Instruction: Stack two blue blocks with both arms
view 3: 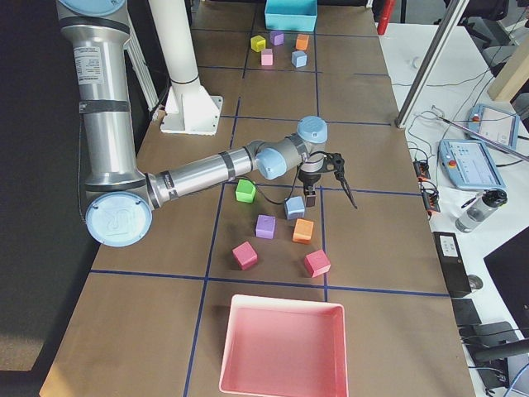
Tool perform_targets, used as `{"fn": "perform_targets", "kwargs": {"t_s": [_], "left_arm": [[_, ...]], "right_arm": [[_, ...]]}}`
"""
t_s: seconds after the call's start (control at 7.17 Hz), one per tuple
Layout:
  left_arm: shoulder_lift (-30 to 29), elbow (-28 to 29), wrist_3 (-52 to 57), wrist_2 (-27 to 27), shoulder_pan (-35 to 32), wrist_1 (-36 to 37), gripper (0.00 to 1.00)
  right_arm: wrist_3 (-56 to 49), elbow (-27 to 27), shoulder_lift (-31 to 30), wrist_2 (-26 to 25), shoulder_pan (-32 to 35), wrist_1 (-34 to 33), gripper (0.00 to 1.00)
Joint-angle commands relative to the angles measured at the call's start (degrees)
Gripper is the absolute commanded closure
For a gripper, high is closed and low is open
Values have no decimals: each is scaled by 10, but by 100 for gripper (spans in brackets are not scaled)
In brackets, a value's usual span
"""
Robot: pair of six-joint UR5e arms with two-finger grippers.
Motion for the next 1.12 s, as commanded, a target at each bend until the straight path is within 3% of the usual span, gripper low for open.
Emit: {"fn": "perform_targets", "kwargs": {"t_s": [0.0,0.98], "left_arm": [[1,-3,0,0,0,0,0],[-2,-3,0,-4,-1,0,0]], "right_arm": [[35,-27,0,-22,-45,49,0],[38,-58,8,-50,-97,54,0]]}}
